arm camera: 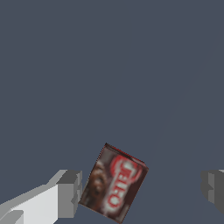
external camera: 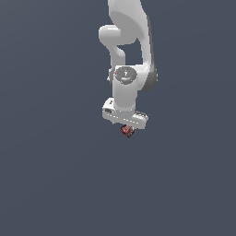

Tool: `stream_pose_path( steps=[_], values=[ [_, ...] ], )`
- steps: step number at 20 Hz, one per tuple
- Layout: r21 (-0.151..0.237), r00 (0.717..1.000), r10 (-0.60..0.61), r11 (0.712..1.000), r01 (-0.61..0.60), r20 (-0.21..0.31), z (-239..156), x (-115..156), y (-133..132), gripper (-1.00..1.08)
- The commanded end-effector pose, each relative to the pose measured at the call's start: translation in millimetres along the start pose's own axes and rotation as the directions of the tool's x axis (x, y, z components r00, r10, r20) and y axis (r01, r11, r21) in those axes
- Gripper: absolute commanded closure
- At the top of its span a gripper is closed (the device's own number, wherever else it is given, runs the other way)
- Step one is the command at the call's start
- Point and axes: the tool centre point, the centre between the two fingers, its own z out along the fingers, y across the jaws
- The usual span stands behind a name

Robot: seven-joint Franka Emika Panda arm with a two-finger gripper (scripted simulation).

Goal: Pick up the object and move it to a goal position.

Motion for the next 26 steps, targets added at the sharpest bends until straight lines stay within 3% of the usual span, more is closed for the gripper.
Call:
stream_pose_path(
  steps=[1,7,15,26],
  values=[
    [0.000,0.998,0.059,0.998,-0.059,-0.003,7.2,-6.9,-3.4,-0.92],
    [0.000,0.981,0.196,0.981,-0.196,-0.009,23.6,-23.6,-10.2,-0.92],
    [0.002,0.934,0.356,0.935,-0.356,-0.017,42.1,-44.3,-16.3,-0.92],
    [0.004,0.889,0.457,0.890,-0.457,-0.024,53.6,-58.3,-19.0,-0.92]
  ],
)
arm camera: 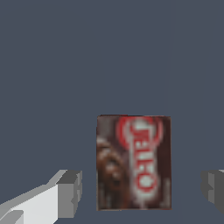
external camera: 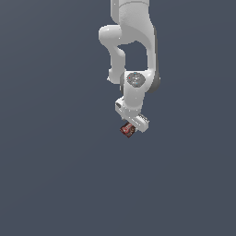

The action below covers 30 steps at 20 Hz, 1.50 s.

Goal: Pick up the object and move it to a goal position.

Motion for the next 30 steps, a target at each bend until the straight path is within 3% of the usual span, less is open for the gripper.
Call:
stream_pose_path(
  steps=[1,23,24,30],
  values=[
    [0.000,1.000,0.013,1.000,-0.013,-0.001,1.1,-1.3,0.5,-0.92],
    [0.000,1.000,0.016,1.000,-0.016,-0.001,51.4,-1.8,1.0,-0.92],
    [0.000,1.000,0.016,1.000,-0.016,-0.001,51.4,-1.8,1.0,1.08],
    [0.000,1.000,0.016,1.000,-0.016,-0.001,51.4,-1.8,1.0,1.08]
  ],
)
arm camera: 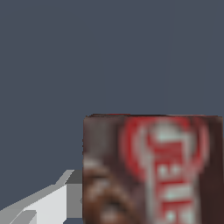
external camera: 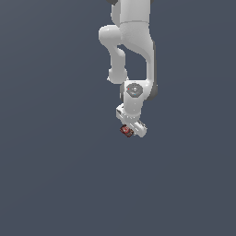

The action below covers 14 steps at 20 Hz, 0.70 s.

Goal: Pick up the object and move it to a goal position.

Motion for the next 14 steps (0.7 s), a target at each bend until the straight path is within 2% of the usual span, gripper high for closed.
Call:
stream_pose_path(
  steps=[1,8,14],
  values=[
    [-0.002,1.000,0.001,1.000,-0.001,0.001,1.1,0.2,0.9,1.08],
    [0.000,1.000,0.000,1.000,0.000,0.000,-2.6,4.9,-0.4,1.08],
    [0.000,1.000,0.000,1.000,0.000,0.000,-16.2,30.4,-2.5,1.08]
  ],
)
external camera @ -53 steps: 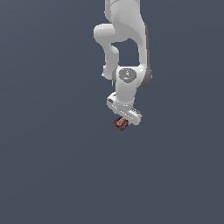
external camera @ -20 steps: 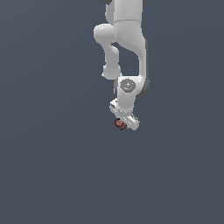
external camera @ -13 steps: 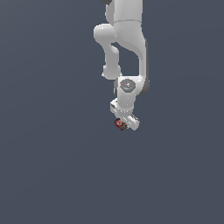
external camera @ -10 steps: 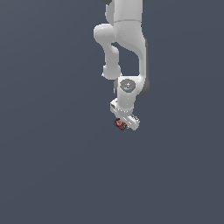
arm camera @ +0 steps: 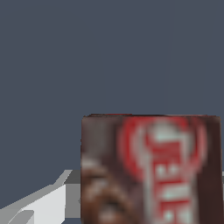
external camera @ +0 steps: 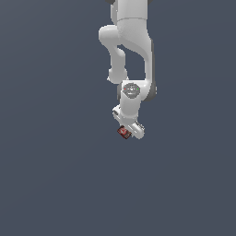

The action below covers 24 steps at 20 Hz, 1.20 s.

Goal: Pick up the object and move it to a goal position.

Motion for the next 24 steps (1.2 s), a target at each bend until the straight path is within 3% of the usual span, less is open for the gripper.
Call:
stream_pose_path(
  steps=[1,16,24],
  values=[
    [0.000,1.000,0.001,1.000,-0.001,-0.001,-7.7,14.2,-1.0,1.08],
    [-0.001,1.000,0.001,1.000,-0.001,-0.001,-70.2,133.1,-14.1,1.08],
    [-0.001,1.000,0.001,1.000,-0.001,-0.001,-95.2,182.8,-21.5,1.08]
  ],
)
